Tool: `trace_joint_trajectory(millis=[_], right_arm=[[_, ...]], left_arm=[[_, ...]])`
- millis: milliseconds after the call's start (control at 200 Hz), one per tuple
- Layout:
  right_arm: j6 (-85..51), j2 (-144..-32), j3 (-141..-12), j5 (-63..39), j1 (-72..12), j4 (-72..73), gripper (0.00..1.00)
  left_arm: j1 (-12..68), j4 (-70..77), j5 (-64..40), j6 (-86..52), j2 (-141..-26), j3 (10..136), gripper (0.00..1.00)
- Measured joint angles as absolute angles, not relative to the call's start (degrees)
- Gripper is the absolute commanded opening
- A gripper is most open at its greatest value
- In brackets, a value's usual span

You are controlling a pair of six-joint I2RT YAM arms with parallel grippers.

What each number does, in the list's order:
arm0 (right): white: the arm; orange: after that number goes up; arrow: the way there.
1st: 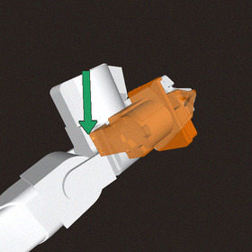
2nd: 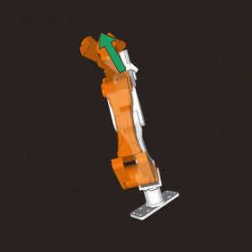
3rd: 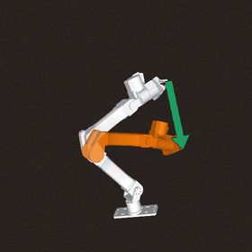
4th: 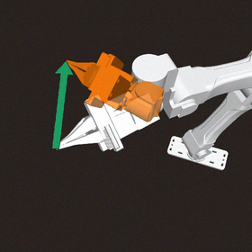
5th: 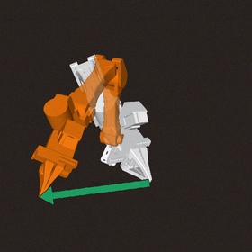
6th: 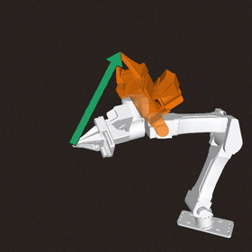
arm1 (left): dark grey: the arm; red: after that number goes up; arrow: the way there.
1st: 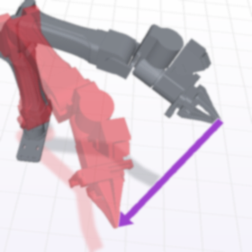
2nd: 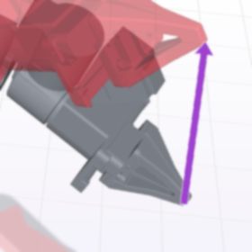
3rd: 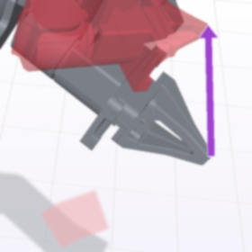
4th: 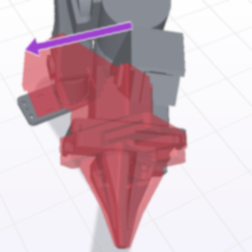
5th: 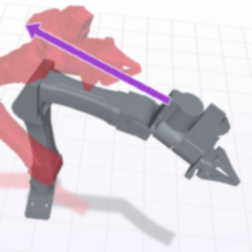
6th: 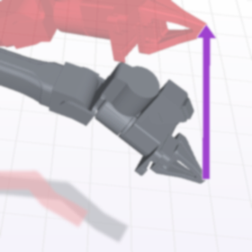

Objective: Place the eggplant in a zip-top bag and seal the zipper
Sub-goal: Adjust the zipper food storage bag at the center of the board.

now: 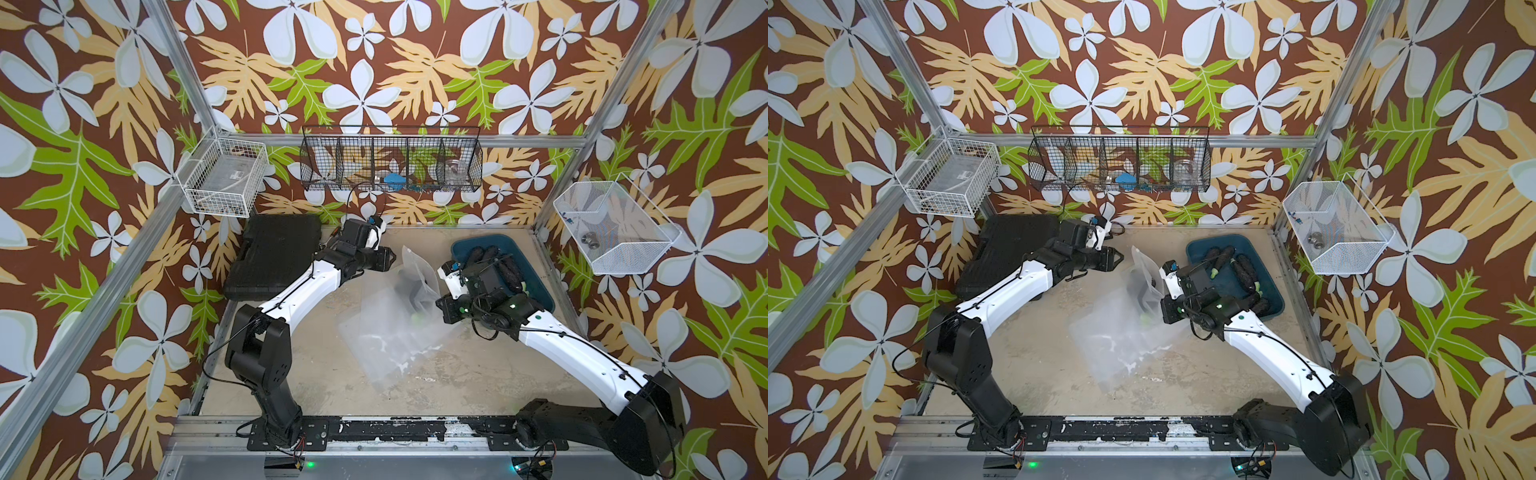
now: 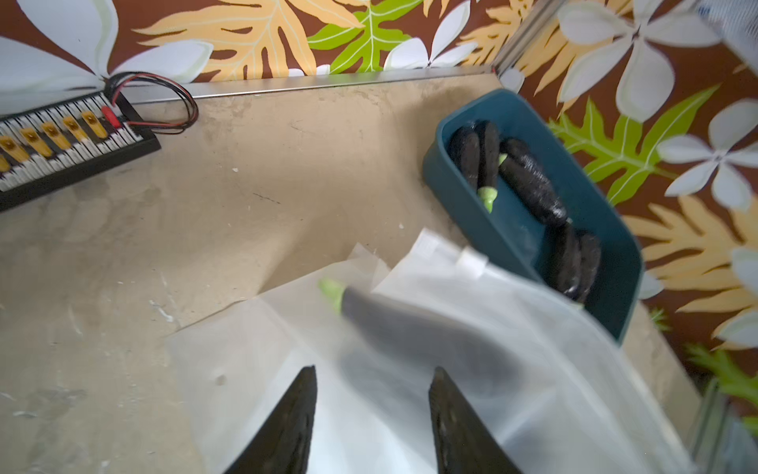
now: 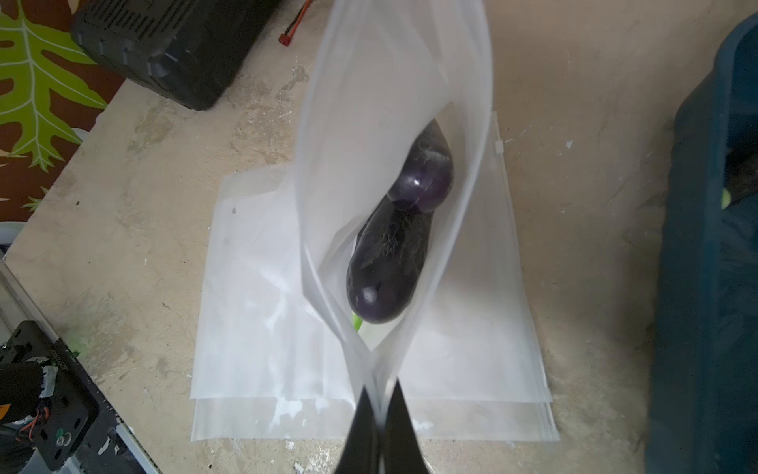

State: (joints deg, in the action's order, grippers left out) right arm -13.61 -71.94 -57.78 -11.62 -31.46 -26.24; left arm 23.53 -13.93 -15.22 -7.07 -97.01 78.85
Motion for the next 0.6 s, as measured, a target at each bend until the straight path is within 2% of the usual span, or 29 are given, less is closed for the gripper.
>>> trace_joint_trajectory(millis=[125,260,601], right_arm=[[-11.4,-72.7,-59.7,-11.6,-31.5,-30.0,0.0],[-9.3,-73.8,-60.1,-11.6,-31.5,-32.6,0.0],[-5.8,-73.5,-60.1,-11.5,-31.5,-34.9,0.0]], left_arm=[[19.2,-5.8,-21.8,0.2,-94.0,73.1,0.51],[19.1,3.6,-33.2,8.3,-93.9,67.7,0.51],[18.9,7.3,-49.0,17.3,-103.4,74.4,0.52]])
